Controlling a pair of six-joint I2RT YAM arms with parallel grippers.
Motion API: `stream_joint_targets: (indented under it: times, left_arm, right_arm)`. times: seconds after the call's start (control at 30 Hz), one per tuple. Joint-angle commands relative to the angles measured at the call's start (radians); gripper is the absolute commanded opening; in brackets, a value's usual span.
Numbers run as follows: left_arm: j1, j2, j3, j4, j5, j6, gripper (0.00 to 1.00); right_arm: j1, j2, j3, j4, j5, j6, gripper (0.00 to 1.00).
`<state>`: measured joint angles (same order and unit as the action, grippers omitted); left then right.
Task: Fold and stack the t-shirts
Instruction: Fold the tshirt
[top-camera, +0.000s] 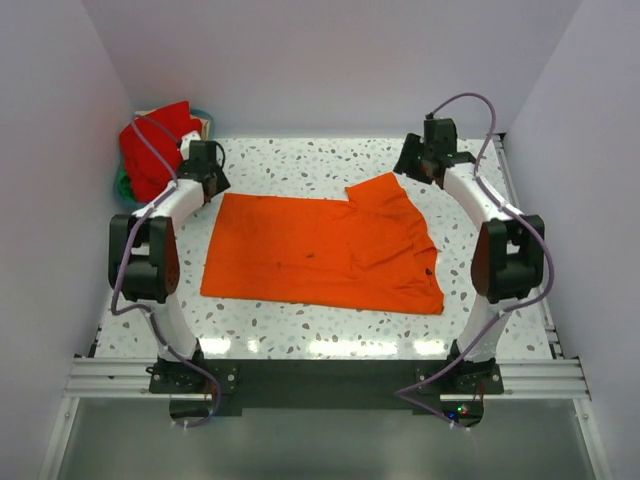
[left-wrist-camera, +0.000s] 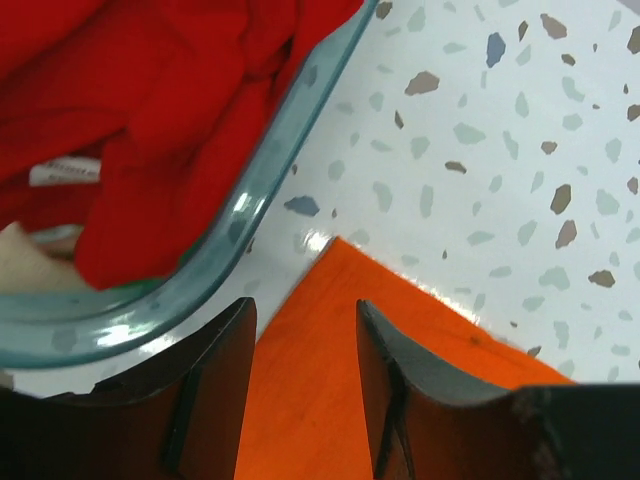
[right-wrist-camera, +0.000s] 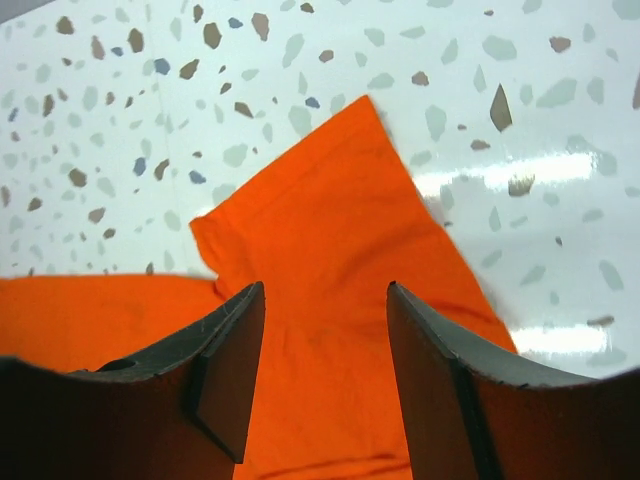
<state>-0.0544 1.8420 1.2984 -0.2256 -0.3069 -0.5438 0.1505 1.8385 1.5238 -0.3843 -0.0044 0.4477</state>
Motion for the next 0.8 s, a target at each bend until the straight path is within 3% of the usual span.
stream_joint_targets:
  times: [0.0, 0.17, 0.57, 0.77]
  left_arm:
    - [-0.025, 0.092, 0.104, 0.052, -0.072, 0.094, 0.49]
    - [-0.039, 0.193, 0.191, 0.055, -0.089, 0.111, 0.47]
    - [-0.061, 0.316, 0.24, 0.063, -0.103, 0.104, 0.43]
    - [-0.061, 0.318, 0.223, 0.068, -0.106, 0.091, 0.31]
  right_arm:
    - [0.018, 0.129, 0.131, 0.044, 0.057, -0.067, 0.55]
    - [0.023, 0.251, 0.251, 0.044, 0.07, -0.116, 0.55]
    - [0.024, 0.372, 0.321, 0.064, 0.104, -0.184, 0.55]
    - [0.027, 0.423, 0.378, 0.022, 0.116, -0.213, 0.56]
